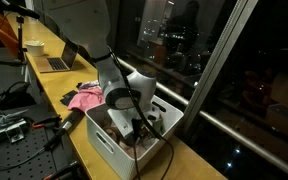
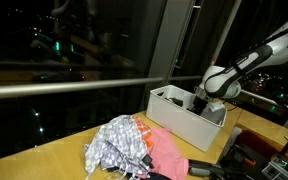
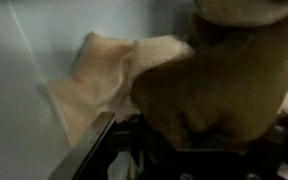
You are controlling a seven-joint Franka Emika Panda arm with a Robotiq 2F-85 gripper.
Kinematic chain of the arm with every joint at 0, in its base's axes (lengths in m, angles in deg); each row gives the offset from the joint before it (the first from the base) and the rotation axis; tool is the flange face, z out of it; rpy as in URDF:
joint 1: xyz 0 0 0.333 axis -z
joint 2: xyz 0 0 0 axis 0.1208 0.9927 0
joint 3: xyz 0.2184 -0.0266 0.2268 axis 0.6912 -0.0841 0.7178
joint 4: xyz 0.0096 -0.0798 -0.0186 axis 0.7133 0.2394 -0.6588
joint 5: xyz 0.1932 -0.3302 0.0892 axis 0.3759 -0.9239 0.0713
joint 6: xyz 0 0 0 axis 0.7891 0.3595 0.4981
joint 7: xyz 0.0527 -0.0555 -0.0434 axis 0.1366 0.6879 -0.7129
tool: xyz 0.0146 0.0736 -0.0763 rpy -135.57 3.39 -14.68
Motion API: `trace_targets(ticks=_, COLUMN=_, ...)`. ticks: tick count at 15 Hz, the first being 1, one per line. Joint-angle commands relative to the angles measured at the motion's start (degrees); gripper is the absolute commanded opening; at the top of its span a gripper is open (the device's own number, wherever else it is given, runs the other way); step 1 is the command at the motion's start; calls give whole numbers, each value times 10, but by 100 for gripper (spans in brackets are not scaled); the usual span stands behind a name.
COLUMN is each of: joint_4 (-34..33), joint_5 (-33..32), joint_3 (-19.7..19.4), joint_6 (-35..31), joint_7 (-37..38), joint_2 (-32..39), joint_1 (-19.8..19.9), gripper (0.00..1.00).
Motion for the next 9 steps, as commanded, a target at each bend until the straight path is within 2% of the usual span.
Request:
trace_targets(ticks=1, joint_4=33, joint_5=15, joint_3=21, joint_6=27, joint_7=6, joint_2=-87, joint_1=-6, gripper=13)
trace_targets(ticks=3, joint_4=37, joint_5=16, joint_3=30, joint_6=42, joint_7=9, joint_2=-131, joint_1=-17, gripper=1)
trace_targets(ticks=9, joint_4=17, joint_5=61, joint_3=65, joint_6=119, joint_7=3, joint_2=-256, joint_1=-63, gripper=0)
